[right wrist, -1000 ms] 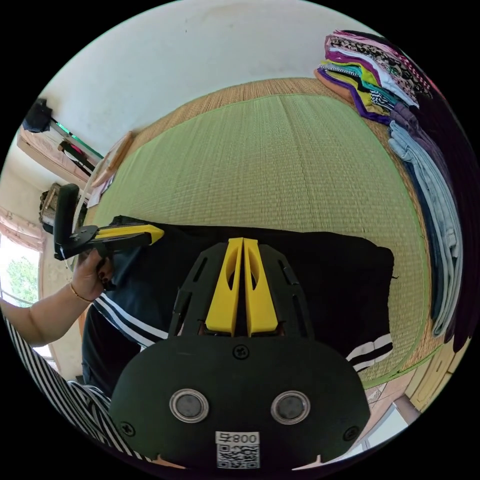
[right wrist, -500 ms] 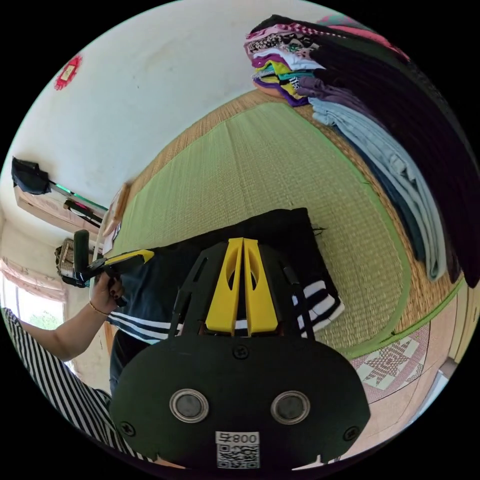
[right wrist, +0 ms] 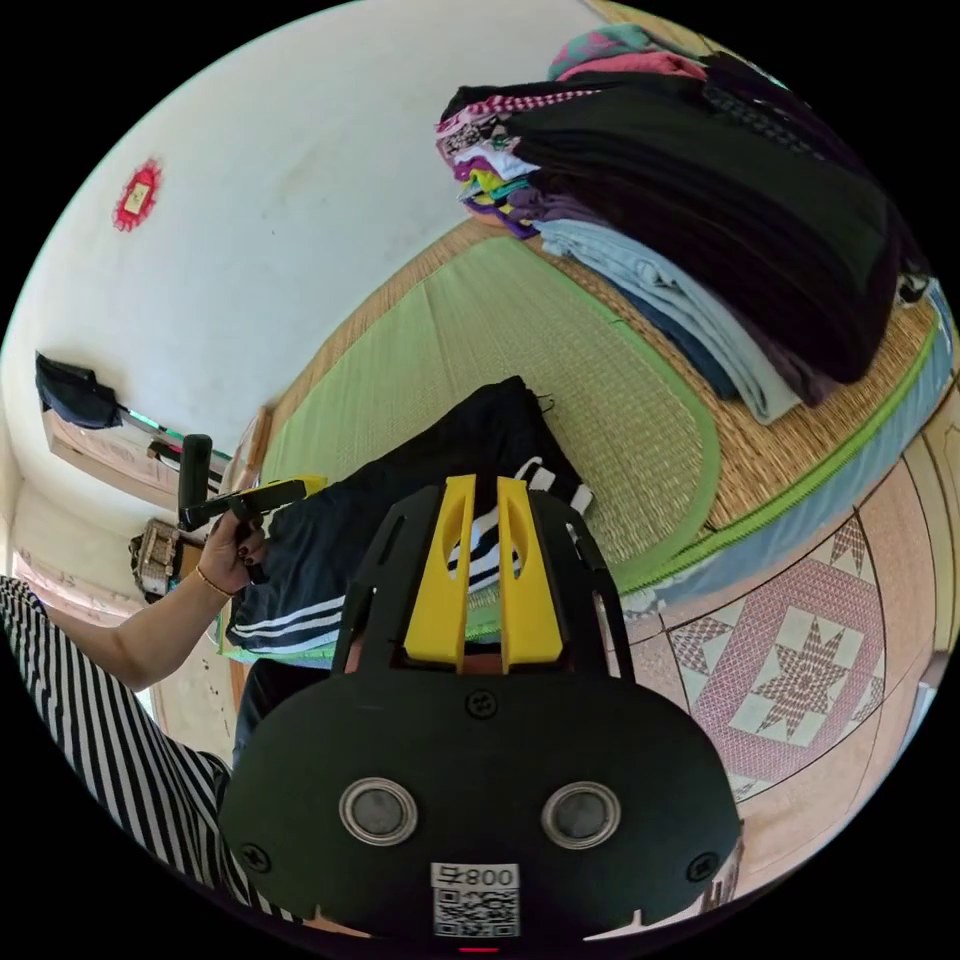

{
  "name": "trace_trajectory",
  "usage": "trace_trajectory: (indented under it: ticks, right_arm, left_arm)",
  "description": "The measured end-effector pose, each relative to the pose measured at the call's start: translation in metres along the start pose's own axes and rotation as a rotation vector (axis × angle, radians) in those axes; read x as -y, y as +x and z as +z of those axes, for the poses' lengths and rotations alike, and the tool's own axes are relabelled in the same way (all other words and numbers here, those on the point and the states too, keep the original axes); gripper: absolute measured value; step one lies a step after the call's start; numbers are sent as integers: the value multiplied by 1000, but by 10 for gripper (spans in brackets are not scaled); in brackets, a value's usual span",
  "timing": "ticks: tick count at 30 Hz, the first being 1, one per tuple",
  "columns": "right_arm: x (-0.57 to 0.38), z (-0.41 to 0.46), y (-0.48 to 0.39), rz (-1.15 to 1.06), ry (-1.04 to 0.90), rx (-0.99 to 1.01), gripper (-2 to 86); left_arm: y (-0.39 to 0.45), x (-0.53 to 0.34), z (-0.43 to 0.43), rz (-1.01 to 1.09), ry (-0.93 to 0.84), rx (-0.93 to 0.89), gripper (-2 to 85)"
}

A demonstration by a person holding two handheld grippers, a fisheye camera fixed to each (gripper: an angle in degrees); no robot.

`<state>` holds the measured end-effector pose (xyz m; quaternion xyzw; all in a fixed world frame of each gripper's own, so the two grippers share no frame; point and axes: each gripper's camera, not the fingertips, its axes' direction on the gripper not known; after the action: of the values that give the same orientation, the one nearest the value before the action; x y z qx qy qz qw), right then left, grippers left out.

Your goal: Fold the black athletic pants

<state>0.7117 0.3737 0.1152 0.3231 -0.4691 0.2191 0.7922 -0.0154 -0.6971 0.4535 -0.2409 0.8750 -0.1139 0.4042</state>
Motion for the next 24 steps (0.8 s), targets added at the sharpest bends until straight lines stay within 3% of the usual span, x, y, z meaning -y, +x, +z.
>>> trace_trajectory:
  ticks: [10, 17, 24]
  right_arm:
    - [-11, -24, 59, 123, 36, -9, 92]
    - [-12, -17, 83, 147, -10, 79, 110]
    - [-21, -17, 100, 167, -7, 143, 107]
  left_arm:
    - [75, 124, 101, 296, -180, -57, 97]
    - [110, 166, 167, 388, -350, -27, 107]
    - [120, 175, 185, 376, -359, -34, 97]
